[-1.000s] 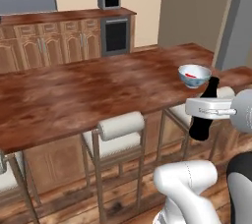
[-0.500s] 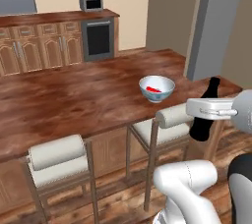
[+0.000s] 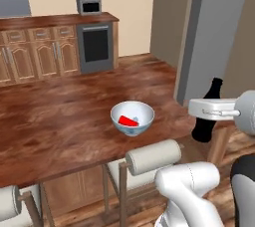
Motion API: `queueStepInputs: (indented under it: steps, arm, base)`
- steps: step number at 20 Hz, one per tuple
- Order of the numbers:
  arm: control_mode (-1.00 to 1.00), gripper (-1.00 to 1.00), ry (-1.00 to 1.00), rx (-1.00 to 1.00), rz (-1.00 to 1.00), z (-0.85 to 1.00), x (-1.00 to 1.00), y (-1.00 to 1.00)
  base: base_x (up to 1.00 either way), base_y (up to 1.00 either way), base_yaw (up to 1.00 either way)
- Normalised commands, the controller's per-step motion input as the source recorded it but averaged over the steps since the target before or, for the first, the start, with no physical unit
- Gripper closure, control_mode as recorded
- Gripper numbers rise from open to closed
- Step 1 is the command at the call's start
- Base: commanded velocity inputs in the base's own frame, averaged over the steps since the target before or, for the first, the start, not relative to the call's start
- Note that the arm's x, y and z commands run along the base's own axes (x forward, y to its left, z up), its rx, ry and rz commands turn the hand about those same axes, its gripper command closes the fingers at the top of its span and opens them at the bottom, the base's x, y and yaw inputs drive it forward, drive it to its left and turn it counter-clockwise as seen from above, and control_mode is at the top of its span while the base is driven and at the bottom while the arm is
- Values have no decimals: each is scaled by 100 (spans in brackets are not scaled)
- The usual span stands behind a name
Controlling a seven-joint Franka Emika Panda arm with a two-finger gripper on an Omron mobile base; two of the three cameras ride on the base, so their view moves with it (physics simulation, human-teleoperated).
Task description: Open the fridge, grab two sodas, and place both sodas inside the bowl with ice on the dining counter.
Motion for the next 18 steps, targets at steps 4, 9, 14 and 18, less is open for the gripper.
queueStepInputs:
  steps: [4, 9, 14, 18]
  arm:
    - [100, 100, 0, 0, 0, 0, 0, 0]
    - [-100, 100, 9, 0, 9, -1, 40, 0]
    - [-100, 100, 42, -3, 18, -33, 100, 0]
    - [-100, 100, 56, -5, 23, -49, 100, 0]
  base:
    - [94, -7, 19]
    - [60, 0, 13]
    - [0, 0, 0]
    - [0, 0, 0]
